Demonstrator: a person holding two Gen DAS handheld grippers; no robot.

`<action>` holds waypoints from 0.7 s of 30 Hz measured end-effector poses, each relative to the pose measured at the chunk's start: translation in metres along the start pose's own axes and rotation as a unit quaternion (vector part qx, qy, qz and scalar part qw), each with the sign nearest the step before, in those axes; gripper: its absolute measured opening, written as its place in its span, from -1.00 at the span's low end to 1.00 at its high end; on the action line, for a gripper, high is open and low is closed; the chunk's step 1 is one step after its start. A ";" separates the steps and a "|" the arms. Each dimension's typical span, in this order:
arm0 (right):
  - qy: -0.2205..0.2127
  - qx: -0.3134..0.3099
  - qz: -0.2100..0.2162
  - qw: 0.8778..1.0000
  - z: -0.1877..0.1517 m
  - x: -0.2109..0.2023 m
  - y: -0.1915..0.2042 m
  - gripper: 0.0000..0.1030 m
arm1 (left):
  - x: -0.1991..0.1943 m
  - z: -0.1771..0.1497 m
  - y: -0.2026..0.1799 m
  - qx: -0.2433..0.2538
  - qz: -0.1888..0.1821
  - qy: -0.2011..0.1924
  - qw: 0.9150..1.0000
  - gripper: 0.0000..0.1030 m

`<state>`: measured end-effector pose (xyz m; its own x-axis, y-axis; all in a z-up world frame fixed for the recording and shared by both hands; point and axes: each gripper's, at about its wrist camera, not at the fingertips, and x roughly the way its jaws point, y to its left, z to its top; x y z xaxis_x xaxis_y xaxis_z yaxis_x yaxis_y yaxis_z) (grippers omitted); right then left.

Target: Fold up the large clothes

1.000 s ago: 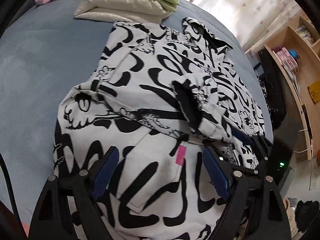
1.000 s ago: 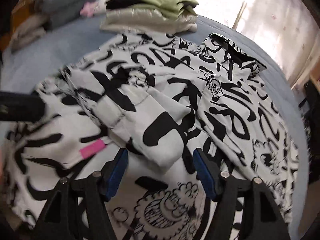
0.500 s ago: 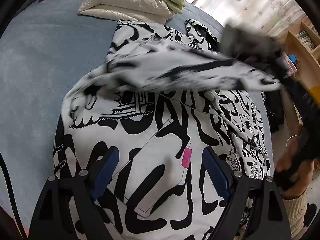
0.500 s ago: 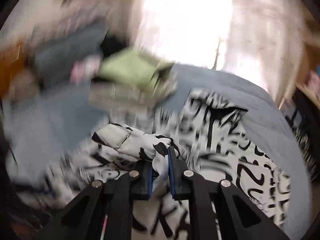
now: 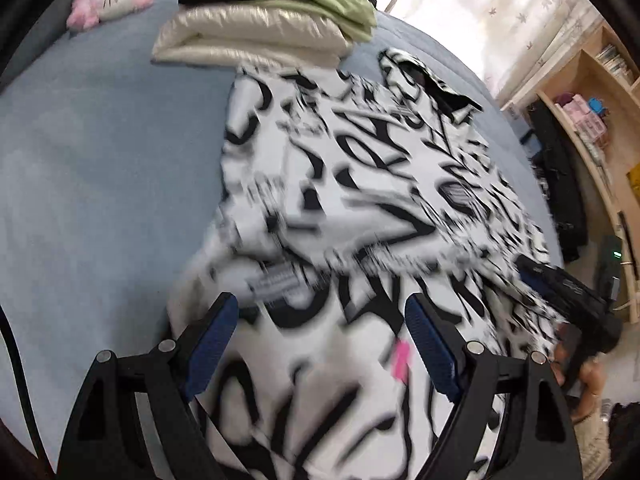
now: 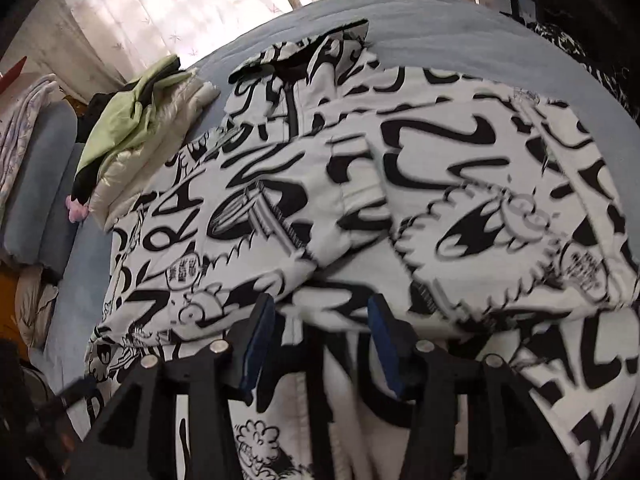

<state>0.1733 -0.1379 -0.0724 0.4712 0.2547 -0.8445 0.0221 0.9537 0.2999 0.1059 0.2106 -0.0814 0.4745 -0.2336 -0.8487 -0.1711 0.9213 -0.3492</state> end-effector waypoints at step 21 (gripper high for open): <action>0.022 0.040 0.080 0.996 0.083 0.092 -0.037 0.07 | 0.125 0.139 0.079 -0.064 0.067 0.065 0.994 0.85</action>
<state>0.2893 -0.1635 -0.1244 0.4349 0.4115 -0.8010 0.0198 0.8849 0.4653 0.2715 0.2972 -0.1598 0.3267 -0.1572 -0.9320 -0.3380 0.9014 -0.2705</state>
